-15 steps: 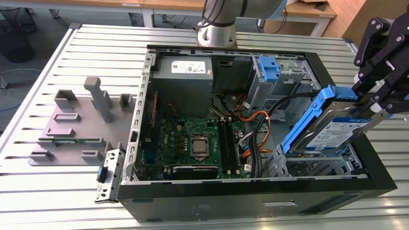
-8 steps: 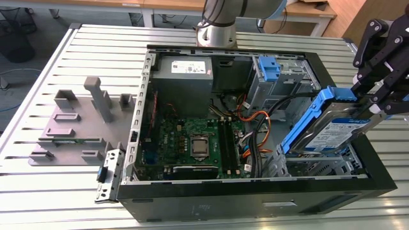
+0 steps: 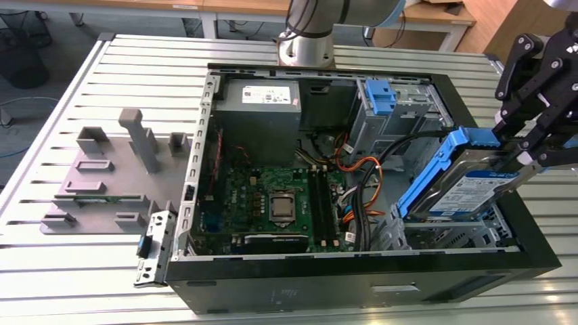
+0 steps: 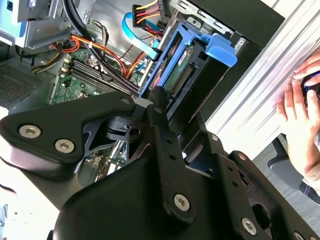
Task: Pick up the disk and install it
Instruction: 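Insert the disk into the insertion slot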
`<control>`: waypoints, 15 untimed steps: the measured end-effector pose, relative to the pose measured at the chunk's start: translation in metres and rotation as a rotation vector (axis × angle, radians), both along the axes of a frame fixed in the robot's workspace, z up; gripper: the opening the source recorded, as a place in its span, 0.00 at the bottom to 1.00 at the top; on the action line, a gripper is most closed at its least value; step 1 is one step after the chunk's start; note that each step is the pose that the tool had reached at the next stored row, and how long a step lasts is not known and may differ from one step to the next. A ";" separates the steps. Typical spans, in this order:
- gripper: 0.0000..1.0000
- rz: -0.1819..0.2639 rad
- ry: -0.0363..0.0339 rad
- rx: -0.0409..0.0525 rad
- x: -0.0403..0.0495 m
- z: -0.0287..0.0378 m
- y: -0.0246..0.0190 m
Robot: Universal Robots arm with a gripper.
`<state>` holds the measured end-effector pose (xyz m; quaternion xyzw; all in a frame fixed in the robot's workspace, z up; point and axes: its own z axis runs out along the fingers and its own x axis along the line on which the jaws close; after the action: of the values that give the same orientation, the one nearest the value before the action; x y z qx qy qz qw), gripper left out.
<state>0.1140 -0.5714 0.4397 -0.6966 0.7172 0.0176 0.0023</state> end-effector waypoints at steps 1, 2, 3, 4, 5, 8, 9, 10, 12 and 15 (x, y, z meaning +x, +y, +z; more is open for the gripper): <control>0.35 0.000 -0.0001 0.0000 0.0000 -0.0010 0.0000; 0.35 0.000 -0.0001 0.0000 0.0000 -0.0020 0.0000; 0.35 0.000 -0.0002 0.0000 0.0000 -0.0033 0.0000; 0.35 0.000 -0.0002 -0.0001 0.0000 -0.0044 0.0000; 0.35 0.000 -0.0002 0.0000 0.0000 -0.0057 0.0000; 0.35 0.000 -0.0002 -0.0001 0.0000 -0.0095 0.0000; 0.35 0.000 -0.0002 -0.0002 0.0000 -0.0108 0.0000; 0.35 0.000 -0.0002 -0.0001 0.0000 -0.0122 0.0000; 0.35 0.000 -0.0003 -0.0001 0.0000 -0.0152 0.0000; 0.35 0.000 -0.0002 -0.0002 0.0000 -0.0201 0.0000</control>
<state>0.1140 -0.5715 0.4197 -0.6966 0.7172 0.0175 0.0024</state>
